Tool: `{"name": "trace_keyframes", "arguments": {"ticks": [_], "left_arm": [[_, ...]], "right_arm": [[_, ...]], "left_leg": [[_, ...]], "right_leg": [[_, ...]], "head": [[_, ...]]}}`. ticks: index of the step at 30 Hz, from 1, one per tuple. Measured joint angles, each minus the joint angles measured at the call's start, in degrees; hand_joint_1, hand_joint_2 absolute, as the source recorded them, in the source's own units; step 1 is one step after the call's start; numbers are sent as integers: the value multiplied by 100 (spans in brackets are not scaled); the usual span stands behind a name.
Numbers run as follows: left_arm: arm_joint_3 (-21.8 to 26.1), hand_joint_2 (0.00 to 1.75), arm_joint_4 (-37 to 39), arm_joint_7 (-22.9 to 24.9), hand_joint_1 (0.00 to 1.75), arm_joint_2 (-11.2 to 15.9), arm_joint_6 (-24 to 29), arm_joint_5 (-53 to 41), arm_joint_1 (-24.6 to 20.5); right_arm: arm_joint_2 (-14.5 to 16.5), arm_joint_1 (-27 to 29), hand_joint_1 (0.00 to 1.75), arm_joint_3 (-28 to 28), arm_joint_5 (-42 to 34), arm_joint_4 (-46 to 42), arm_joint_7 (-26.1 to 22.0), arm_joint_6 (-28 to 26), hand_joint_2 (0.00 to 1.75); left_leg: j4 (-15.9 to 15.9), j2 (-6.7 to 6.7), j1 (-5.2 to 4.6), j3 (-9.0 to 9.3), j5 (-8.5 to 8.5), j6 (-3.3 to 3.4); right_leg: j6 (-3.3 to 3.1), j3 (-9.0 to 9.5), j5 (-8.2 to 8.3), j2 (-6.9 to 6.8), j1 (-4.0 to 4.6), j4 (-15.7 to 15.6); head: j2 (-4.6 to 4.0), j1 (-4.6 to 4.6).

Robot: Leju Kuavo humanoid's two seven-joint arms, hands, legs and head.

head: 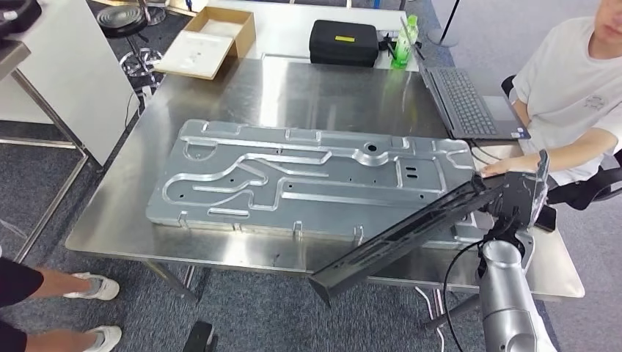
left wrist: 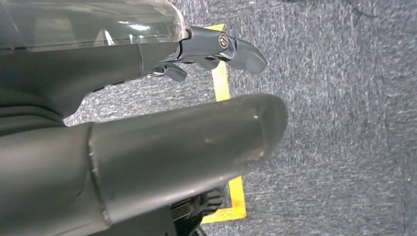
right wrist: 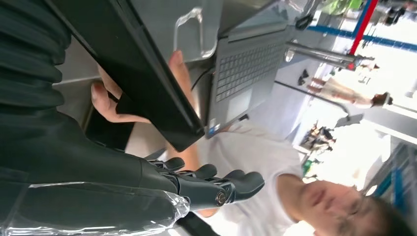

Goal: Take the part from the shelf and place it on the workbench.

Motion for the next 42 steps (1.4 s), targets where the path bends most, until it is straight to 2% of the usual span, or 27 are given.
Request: {"name": "trace_keyframes", "arguments": {"ticks": [2,3,4,5,6,8,9,11,13,15,17,18,19,20,22,24,25,29,31,33,34,35,36,38,39,40,42], "left_arm": [[0,0,0,-5,0,-1,-7,4,4],[0,0,0,-7,0,0,-11,8,11],[-1,0,0,-7,0,0,-14,11,16],[-1,0,0,-7,0,-2,-15,14,17],[-2,0,0,-7,0,-5,-16,15,15],[-5,0,0,-8,0,-13,-16,15,5],[-6,0,0,-8,0,-16,-16,15,1],[-8,0,0,-8,0,-20,-16,16,0],[-9,0,0,-8,0,-24,-16,16,1],[-9,0,0,-8,0,-25,-19,16,-3],[-11,0,0,-8,0,-25,-28,13,6],[-13,0,0,-8,0,-25,-34,9,13],[-16,0,0,-8,0,-25,-41,6,18],[-22,0,0,-8,0,-25,-47,2,19],[-35,0,0,-8,0,-25,-63,-1,10],[-44,0,0,-8,0,-26,-80,-2,-8],[-47,0,0,-7,0,-26,-90,-2,-12],[-62,0,0,-5,0,-26,-133,-2,-21],[-80,0,0,-5,0,-27,-155,-3,-37],[-96,0,0,-2,0,-27,-175,-4,-35],[-100,0,0,0,0,-27,-183,-4,-29],[-106,0,0,3,0,-28,-190,-4,-25],[-115,0,0,4,0,-28,-193,-4,-24],[-136,0,0,5,0,-31,-197,-3,-31],[-144,0,0,5,0,-34,-196,-2,-36],[-148,0,0,5,0,-38,-193,-1,-40],[-154,0,0,6,0,-45,-187,2,-41]], "right_arm": [[-49,-10,0,98,142,-37,33,67,175],[-77,-11,0,157,240,-67,58,77,175],[-107,-15,0,220,351,-107,88,71,175],[-133,-24,0,283,454,-150,112,61,175],[-160,-40,0,340,540,-199,132,50,175],[-195,-89,0,426,633,-278,158,43,175],[-206,-108,0,457,650,-309,167,43,175],[-219,-123,0,503,658,-353,176,43,175],[-226,-124,0,540,660,-391,178,42,175],[-227,-129,0,572,696,-426,171,19,87],[-230,-132,0,602,787,-458,161,-29,0],[-233,-131,0,616,839,-477,160,-47,0],[-238,-133,0,632,881,-497,168,-52,0],[-245,-141,0,644,913,-525,191,-39,0],[-265,-191,0,663,942,-583,291,54,0],[-315,-311,0,687,906,-614,508,313,0],[-356,-410,0,707,858,-609,653,521,0],[-615,-1049,0,851,718,-404,1075,1333,0],[-773,-1457,0,929,716,-249,1162,1462,0],[-883,-1799,0,996,665,-121,1262,1567,0],[-921,-1915,0,1027,619,-68,1315,1627,0],[-956,-2007,0,1056,569,-22,1364,1682,0],[-985,-2089,0,1080,528,19,1402,1726,0],[-1034,-2250,0,1124,499,72,1407,1734,0],[-1055,-2310,0,1152,522,84,1360,1689,0],[-1075,-2338,0,1187,562,79,1296,1626,0],[-1099,-2298,0,1270,662,28,1164,1497,0]], "left_leg": [[3,2,-16,-21,8,17],[9,2,-23,-26,8,19],[17,1,-29,-28,6,18],[28,-1,-32,-25,1,15],[38,-3,-35,-20,-7,9],[58,-6,-53,-25,-24,-21],[62,-7,-60,-34,-26,-44],[50,-8,-64,-45,-21,-101],[77,-11,-61,-62,-62,-168],[433,-17,-54,-216,-298,-226],[1205,-19,-42,-566,-671,-266],[1560,-18,-38,-737,-792,-279],[1753,-18,-37,-838,-810,-285],[1715,-17,-35,-830,-712,-284],[1048,-18,-33,-534,-298,-260],[359,-25,-43,-224,-45,-213],[196,-29,-53,-162,-11,-186],[104,-28,-72,-173,37,-38],[64,-27,-52,-170,75,28],[63,-29,-59,-177,81,47],[64,-30,-62,-176,80,49],[66,-32,-64,-175,79,50],[69,-35,-65,-174,78,49],[76,-39,-69,-167,72,40],[79,-41,-78,-169,69,26],[80,-43,-83,-172,68,7],[74,-44,-83,-176,68,-49]], "right_leg": [[18,-362,-330,-2,0,763],[19,-471,-372,-2,0,986],[11,-479,-304,-3,1,1002],[-6,-372,-139,-3,2,787],[-30,-174,81,-5,4,392],[-84,194,344,-10,28,-352],[-105,283,382,-13,46,-552],[-142,290,372,-9,76,-628],[-202,306,395,-14,47,-666],[-264,325,420,-29,14,-708],[-292,322,419,-38,22,-707],[-295,320,416,-38,25,-701],[-298,319,412,-36,27,-692],[-297,319,405,-32,27,-680],[-280,320,379,-20,24,-638],[-235,297,352,-8,36,-588],[-206,275,352,-3,44,-571],[-75,210,341,2,17,-536],[-26,33,91,-6,4,-140],[8,-324,-260,-8,4,624],[17,-472,-348,-9,4,924],[16,-541,-334,-9,4,1047],[6,-499,-211,-10,5,941],[-40,-157,194,-14,14,200],[-70,29,332,-17,35,-184],[-97,161,409,-19,59,-460],[-136,238,406,-14,103,-624]], "head": [[0,-1],[0,-1],[0,-1],[0,-1],[0,-1],[0,-2],[0,-3],[0,-3],[0,-3],[0,-10],[0,-15],[0,-14],[0,-15],[0,-15],[0,-15],[0,-14],[0,-12],[0,-11],[0,-8],[0,-7],[0,-7],[0,-7],[0,-7],[0,-7],[0,-8],[0,-8],[0,-9]]}}
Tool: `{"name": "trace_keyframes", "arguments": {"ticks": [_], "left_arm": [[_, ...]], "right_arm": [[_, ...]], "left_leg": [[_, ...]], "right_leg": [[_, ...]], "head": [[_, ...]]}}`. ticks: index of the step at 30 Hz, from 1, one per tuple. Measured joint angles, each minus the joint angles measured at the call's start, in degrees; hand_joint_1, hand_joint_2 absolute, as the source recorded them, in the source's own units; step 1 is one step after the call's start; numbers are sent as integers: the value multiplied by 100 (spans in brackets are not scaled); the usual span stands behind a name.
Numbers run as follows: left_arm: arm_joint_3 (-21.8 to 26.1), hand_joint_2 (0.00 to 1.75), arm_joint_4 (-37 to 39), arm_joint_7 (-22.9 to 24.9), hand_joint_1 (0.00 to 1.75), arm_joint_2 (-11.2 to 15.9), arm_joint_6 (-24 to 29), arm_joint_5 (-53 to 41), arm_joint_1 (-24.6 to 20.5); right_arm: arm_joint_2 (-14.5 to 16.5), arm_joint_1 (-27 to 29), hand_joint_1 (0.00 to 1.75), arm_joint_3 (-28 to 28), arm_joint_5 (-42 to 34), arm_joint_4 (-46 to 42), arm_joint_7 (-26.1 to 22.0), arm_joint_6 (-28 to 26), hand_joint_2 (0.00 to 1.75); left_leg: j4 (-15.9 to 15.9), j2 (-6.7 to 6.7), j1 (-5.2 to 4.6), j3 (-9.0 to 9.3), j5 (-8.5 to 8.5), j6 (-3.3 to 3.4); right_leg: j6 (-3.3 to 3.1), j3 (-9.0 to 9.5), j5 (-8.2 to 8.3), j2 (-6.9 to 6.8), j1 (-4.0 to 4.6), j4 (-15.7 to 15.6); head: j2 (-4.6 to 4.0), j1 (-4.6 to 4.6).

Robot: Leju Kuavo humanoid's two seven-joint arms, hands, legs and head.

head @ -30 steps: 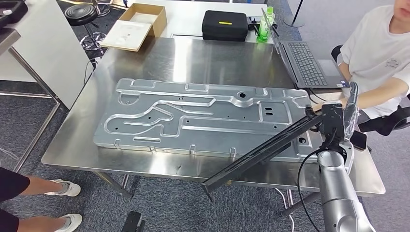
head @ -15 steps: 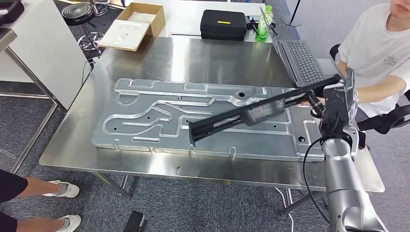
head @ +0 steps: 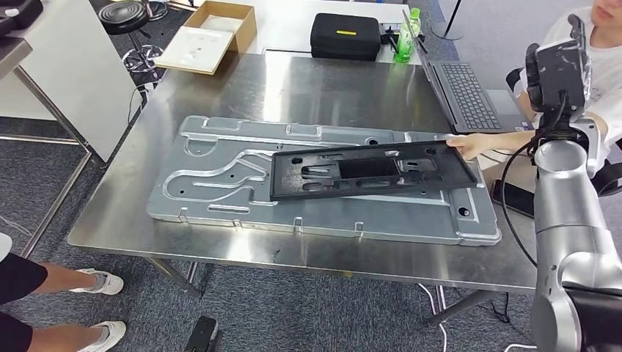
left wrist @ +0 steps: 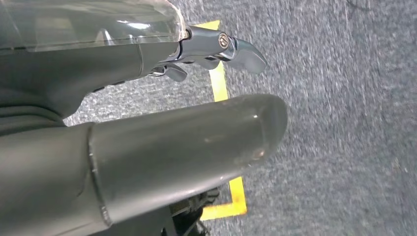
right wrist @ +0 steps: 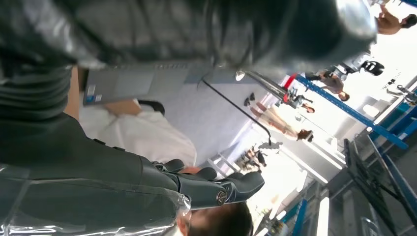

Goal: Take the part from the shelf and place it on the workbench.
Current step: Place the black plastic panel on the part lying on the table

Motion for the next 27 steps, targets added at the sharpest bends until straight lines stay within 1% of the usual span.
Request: {"name": "trace_keyframes", "arguments": {"ticks": [2,3,4,5,7,8,9,10,11,12,13,14,15,16,18,19,20,21,22,23,24,25,26,27], "left_arm": [[-10,0,0,1,0,-2,5,3,0],[-16,0,0,-1,0,-3,9,7,-3],[-21,0,0,-3,0,-3,13,11,-6],[-25,0,0,-6,0,-4,16,18,-4],[-28,0,0,-9,0,-5,20,29,11],[-28,0,0,-9,0,-4,21,35,20],[-29,0,0,-9,0,-4,22,41,27],[-29,0,0,-9,0,-4,26,46,30],[-30,0,0,-10,0,-4,32,51,31],[-31,0,0,-10,0,-4,42,55,31],[-32,0,0,-12,0,-5,54,60,31],[-33,0,0,-14,0,-7,66,64,34],[-34,0,0,-16,0,-8,79,69,41],[-34,0,0,-19,0,-10,90,75,49],[-35,0,0,-24,0,-16,110,82,62],[-36,0,0,-26,0,-21,116,83,62],[-36,0,0,-28,0,-27,119,80,60],[-37,0,0,-29,0,-32,120,76,62],[-37,0,0,-28,0,-36,121,74,67],[-37,0,0,-28,0,-37,121,72,75],[-37,0,0,-27,0,-38,121,72,85],[-37,0,0,-27,0,-39,121,73,93],[-37,0,0,-27,0,-41,121,74,96],[-37,0,0,-27,0,-44,122,75,96]], "right_arm": [[-8,102,0,72,96,-95,-86,-89,0],[-10,165,0,105,154,-164,-141,-154,0],[-11,247,0,135,219,-256,-207,-244,0],[-9,351,0,168,284,-365,-266,-337,0],[5,593,0,227,383,-584,-328,-470,0],[15,712,0,250,412,-670,-347,-495,0],[25,823,0,266,440,-754,-389,-520,0],[35,936,0,279,475,-855,-464,-559,0],[54,1063,0,291,528,-984,-573,-622,0],[87,1218,0,308,604,-1151,-693,-714,0],[131,1397,0,328,693,-1342,-815,-829,0],[188,1602,0,355,793,-1541,-921,-953,0],[259,1831,0,390,907,-1745,-1014,-1088,0],[336,2068,0,435,1056,-1953,-1104,-1246,0],[496,2549,0,552,1461,-2371,-1253,-1610,0],[563,2754,0,617,1684,-2567,-1310,-1794,0],[615,2931,0,678,1858,-2733,-1342,-1940,0],[662,3084,0,738,1977,-2871,-1357,-2041,0],[702,3217,0,791,2046,-2985,-1360,-2099,0],[735,3334,0,836,2079,-3075,-1356,-2126,0],[763,3432,0,876,2110,-3151,-1353,-2141,0],[786,3510,0,913,2154,-3222,-1359,-2164,0],[810,3573,0,949,2219,-3297,-1375,-2201,0],[837,3633,0,988,2306,-3382,-1397,-2255,0]], "left_leg": [[4,3,6,4,-20,-66],[69,4,6,-20,-78,-100],[243,3,9,-93,-196,-129],[535,3,21,-221,-364,-153],[1305,4,38,-575,-712,-184],[1576,4,42,-710,-786,-193],[1652,4,43,-758,-754,-198],[1501,5,43,-696,-618,-195],[1152,5,44,-533,-411,-184],[728,2,44,-327,-235,-164],[364,-1,38,-147,-110,-145],[126,-4,34,-26,-51,-125],[27,-8,26,25,-57,-105],[13,-13,17,32,-56,-86],[-33,-32,33,56,-32,-21],[-65,-47,44,71,-12,14],[-94,-63,59,84,5,42],[-104,-82,61,87,12,58],[-103,-103,60,84,13,67],[-100,-127,58,81,11,71],[-94,-157,56,79,9,72],[-87,-192,55,78,7,70],[-77,-234,56,79,3,65],[-65,-279,56,81,-2,56]], "right_leg": [[-50,13,18,6,-19,-37],[-83,26,30,4,-36,-59],[-118,40,40,-3,-54,-82],[-145,49,44,-11,-59,-93],[-176,51,38,-16,-50,-93],[-179,51,34,-14,-47,-89],[-179,51,29,-12,-46,-81],[-175,54,20,-10,-47,-71],[-167,61,6,-8,-47,-57],[-154,69,-13,-7,-47,-44],[-136,72,-32,-6,-36,-25],[-115,74,-44,-7,-27,-15],[-91,76,-51,-6,-17,-13],[-65,80,-51,-11,-8,-19],[-8,96,-79,-26,-15,-17],[18,68,-152,-32,-22,63],[41,-11,-285,-30,-30,254],[61,-153,-467,-25,-42,568],[77,-342,-663,-22,-48,960],[92,-524,-806,-21,-54,1328],[100,-645,-858,-21,-57,1563],[99,-657,-791,-18,-59,1577],[90,-551,-625,-6,-61,1360],[73,-354,-411,42,-64,974]], "head": [[0,0],[0,-2],[0,-2],[0,-2],[0,-3],[0,-4],[0,-4],[0,-4],[0,-4],[0,-4],[0,-3],[0,-3],[0,-3],[0,-3],[0,-2],[0,-2],[0,-1],[0,0],[0,0],[0,-1],[0,-2],[0,-1],[0,-1],[0,-1]]}}
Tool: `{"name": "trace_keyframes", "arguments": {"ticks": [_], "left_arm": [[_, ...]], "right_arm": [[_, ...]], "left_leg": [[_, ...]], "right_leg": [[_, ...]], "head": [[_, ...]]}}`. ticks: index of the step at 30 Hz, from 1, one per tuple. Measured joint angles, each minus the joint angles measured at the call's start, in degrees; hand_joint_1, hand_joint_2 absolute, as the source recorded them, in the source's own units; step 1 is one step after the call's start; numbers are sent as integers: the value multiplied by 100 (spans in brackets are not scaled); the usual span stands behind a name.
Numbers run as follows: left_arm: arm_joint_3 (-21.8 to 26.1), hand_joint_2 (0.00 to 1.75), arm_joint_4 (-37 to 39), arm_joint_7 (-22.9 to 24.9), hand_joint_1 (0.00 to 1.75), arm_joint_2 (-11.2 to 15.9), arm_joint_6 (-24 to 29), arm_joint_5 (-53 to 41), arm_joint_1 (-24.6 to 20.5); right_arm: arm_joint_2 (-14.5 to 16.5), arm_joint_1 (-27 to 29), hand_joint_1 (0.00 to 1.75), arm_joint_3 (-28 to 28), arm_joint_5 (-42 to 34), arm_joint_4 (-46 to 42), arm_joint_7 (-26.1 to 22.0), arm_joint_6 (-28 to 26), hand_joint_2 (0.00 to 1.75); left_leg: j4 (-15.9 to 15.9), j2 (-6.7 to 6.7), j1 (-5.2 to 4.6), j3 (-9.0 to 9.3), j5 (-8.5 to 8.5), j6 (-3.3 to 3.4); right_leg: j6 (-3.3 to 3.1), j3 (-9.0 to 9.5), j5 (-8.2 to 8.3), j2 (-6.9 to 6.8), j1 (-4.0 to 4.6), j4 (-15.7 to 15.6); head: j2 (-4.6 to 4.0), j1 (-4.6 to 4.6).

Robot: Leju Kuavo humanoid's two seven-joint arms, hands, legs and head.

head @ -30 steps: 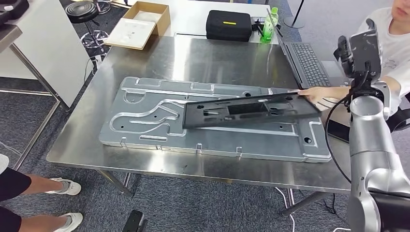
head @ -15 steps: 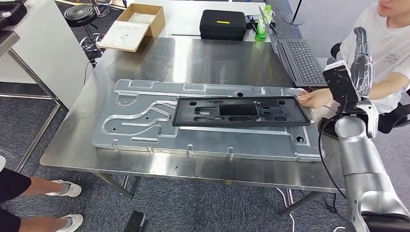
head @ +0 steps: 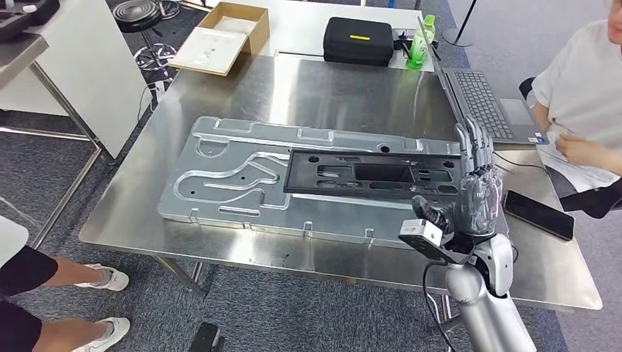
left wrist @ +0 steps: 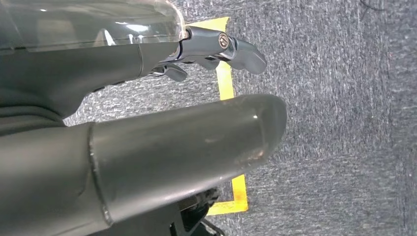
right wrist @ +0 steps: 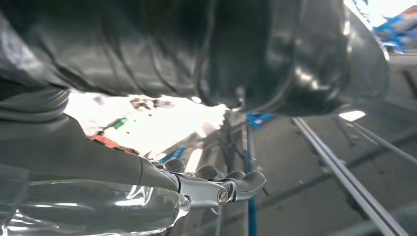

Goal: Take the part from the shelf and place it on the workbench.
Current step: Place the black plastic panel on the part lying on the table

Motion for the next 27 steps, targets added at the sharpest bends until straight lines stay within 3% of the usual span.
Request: {"name": "trace_keyframes", "arguments": {"ticks": [2,4,6,8,10,12,13,14,15,17,19,22,24,26,27], "left_arm": [[-2,0,0,-1,0,-10,5,1,-5],[-5,0,0,0,0,-18,10,5,-7],[-8,0,0,1,0,-18,14,9,-4],[-8,0,0,0,0,-17,19,13,3],[-8,0,0,0,0,-17,27,21,6],[-8,0,0,-1,0,-17,40,32,11],[-8,0,0,-1,0,-17,46,37,18],[-8,0,0,-2,0,-16,52,43,27],[-8,0,0,-2,0,-16,59,51,34],[-8,0,0,-3,0,-16,68,72,34],[-7,0,0,-6,0,-18,72,90,23],[-5,0,0,-6,0,-21,85,104,38],[-4,0,0,-4,0,-28,97,115,42],[-2,0,0,-4,0,-39,102,120,31],[-2,0,0,-4,0,-43,103,120,30]], "right_arm": [[62,137,0,87,224,-179,-44,-129,0],[125,278,0,187,452,-335,-66,-222,0],[200,373,0,266,639,-445,-76,-258,0],[305,479,0,325,842,-584,-119,-274,0],[442,633,0,391,1052,-750,-226,-293,0],[589,786,0,450,1164,-856,-366,-301,0],[659,853,0,472,1188,-890,-431,-302,0],[723,907,0,489,1200,-922,-486,-302,0],[785,949,0,502,1209,-954,-526,-303,0],[889,999,0,528,1229,-1015,-570,-303,0],[957,1034,0,543,1250,-1061,-598,-303,0],[1072,1104,0,550,1287,-1104,-749,-303,0],[1168,1160,0,552,1322,-1130,-871,-306,0],[1228,1223,0,552,1352,-1148,-926,-310,0],[1244,1258,0,552,1362,-1153,-938,-312,0]], "left_leg": [[26,-89,-4,-10,-13,-39],[34,-158,-2,-30,-15,-104],[27,-209,5,-41,-11,-177],[165,-79,-4,-99,-120,-241],[717,137,0,-344,-454,-285],[1435,208,17,-677,-775,-316],[1610,221,21,-753,-804,-328],[1561,240,24,-718,-723,-334],[1299,277,27,-573,-558,-333],[527,504,7,-165,-248,-295],[121,668,-24,33,-152,-227],[70,534,-22,30,-129,-132],[14,417,5,54,-84,-64],[-5,297,18,54,-56,-22],[-2,229,16,44,-51,-13]], "right_leg": [[-43,372,258,186,1,-733],[-80,488,276,265,21,-973],[-133,499,295,170,26,-990],[-208,535,313,63,6,-1040],[-270,559,310,-67,9,-1067],[-303,558,294,-204,25,-1059],[-308,558,285,-273,29,-1052],[-306,558,274,-337,30,-1041],[-299,562,259,-396,29,-1026],[-261,569,216,-498,46,-980],[-212,573,185,-580,78,-946],[-131,605,162,-684,81,-946],[-69,559,-6,-487,50,-759],[-32,294,-371,-180,21,-142],[-23,110,-541,-108,15,242]], "head": [[0,0],[0,0],[0,0],[0,-4],[0,-10],[0,-12],[0,-11],[0,-11],[0,-11],[0,-12],[0,-10],[0,-9],[0,-8],[0,-7],[0,-6]]}}
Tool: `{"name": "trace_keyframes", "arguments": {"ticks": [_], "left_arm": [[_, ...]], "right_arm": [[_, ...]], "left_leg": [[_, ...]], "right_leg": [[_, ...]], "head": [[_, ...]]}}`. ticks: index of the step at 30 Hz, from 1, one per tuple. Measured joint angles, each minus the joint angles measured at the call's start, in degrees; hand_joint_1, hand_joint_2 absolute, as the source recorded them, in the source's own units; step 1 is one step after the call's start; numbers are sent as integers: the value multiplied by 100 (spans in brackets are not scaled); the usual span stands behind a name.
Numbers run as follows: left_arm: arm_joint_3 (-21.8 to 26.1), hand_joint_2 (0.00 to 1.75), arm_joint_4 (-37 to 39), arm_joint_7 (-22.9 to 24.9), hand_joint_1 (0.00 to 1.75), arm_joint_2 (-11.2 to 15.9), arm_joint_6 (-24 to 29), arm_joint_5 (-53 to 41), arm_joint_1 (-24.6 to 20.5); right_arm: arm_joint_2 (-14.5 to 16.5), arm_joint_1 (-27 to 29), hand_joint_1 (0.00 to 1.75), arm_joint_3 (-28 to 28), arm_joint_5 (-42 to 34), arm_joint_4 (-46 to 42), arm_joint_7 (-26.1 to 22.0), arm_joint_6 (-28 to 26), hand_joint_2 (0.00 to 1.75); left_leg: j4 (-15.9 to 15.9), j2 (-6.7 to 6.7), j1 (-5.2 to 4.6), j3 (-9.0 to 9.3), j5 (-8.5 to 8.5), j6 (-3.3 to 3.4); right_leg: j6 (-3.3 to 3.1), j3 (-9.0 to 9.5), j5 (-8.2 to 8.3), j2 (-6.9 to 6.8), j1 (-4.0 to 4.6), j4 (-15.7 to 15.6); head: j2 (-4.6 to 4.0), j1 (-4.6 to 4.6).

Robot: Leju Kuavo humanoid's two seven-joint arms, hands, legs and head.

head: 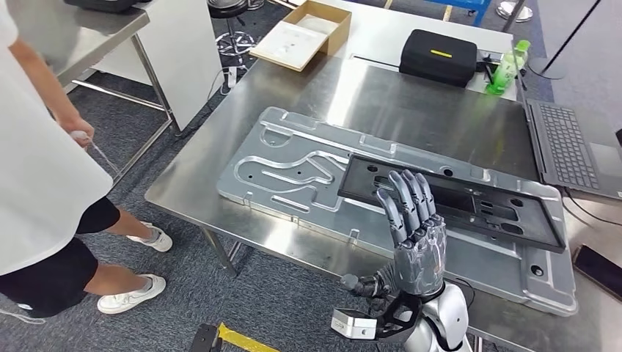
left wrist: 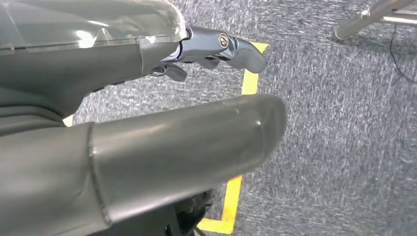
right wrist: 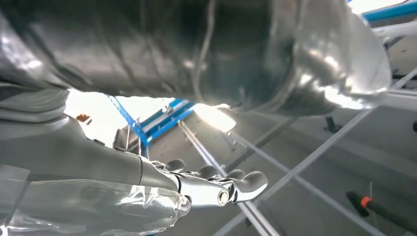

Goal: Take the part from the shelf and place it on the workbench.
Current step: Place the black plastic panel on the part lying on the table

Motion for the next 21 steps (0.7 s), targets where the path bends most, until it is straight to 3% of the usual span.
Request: {"name": "trace_keyframes", "arguments": {"ticks": [1,2,4,6,8,10,11,13,15,17,18,19,21], "left_arm": [[0,0,0,0,0,-3,0,0,5],[1,0,0,1,0,-4,0,0,14],[2,0,0,1,0,-6,0,1,25],[2,0,0,1,0,-15,3,9,21],[5,0,0,0,0,-32,18,30,15],[14,0,1,-1,0,-40,46,70,26],[19,0,1,-3,0,-40,63,91,36],[27,0,1,-9,0,-42,90,122,40],[30,0,0,-13,0,-45,101,131,31],[36,0,1,-13,0,-45,103,132,42],[39,0,1,-13,0,-43,104,131,55],[43,0,1,-13,0,-38,106,126,68],[48,0,0,-13,0,-29,109,114,79]], "right_arm": [[9,32,0,0,3,-1,-4,0,0],[19,56,0,0,6,-1,-8,0,0],[37,76,0,0,10,-2,-23,0,0],[73,92,0,0,10,-8,-75,0,0],[136,138,0,0,15,-31,-197,-1,0],[239,210,0,0,25,-57,-375,-2,0],[302,251,0,1,30,-65,-463,-2,0],[444,353,0,2,30,-83,-612,-2,0],[540,460,0,2,29,-96,-692,-2,0],[596,537,0,2,17,-97,-722,-2,0],[622,568,0,2,4,-97,-729,-2,0],[648,599,0,2,-15,-97,-733,-2,0],[692,654,0,2,-58,-97,-736,-2,0]], "left_leg": [[6,-74,-2,-7,2,4],[15,-150,-4,-10,2,4],[37,-300,-4,-8,-1,-1],[58,-435,-8,-16,-5,-28],[64,-548,7,-53,8,-94],[37,-654,27,-83,32,-184],[51,-622,23,-95,18,-215],[340,-365,6,-241,-176,-262],[1056,-74,22,-587,-555,-301],[1648,8,50,-867,-753,-353],[1659,25,61,-862,-699,-371],[1418,60,70,-724,-543,-380],[612,251,62,-282,-206,-365]], "right_leg": [[5,-147,-85,27,-2,290],[3,-208,-52,37,-2,386],[-28,-24,311,89,-2,-57],[-84,318,655,322,-3,-828],[-118,467,736,496,8,-1184],[-149,481,743,436,15,-1221],[-179,503,759,371,4,-1257],[-254,545,791,208,-29,-1331],[-299,554,789,29,-21,-1347],[-308,552,775,-141,-10,-1344],[-303,554,767,-216,-9,-1341],[-291,560,756,-288,-9,-1334],[-251,574,718,-406,1,-1303]], "head": [[0,-1],[0,-1],[0,-1],[0,-2],[0,-1],[0,1],[0,1],[0,-18],[0,-38],[0,-38],[0,-38],[0,-38],[0,-38]]}}
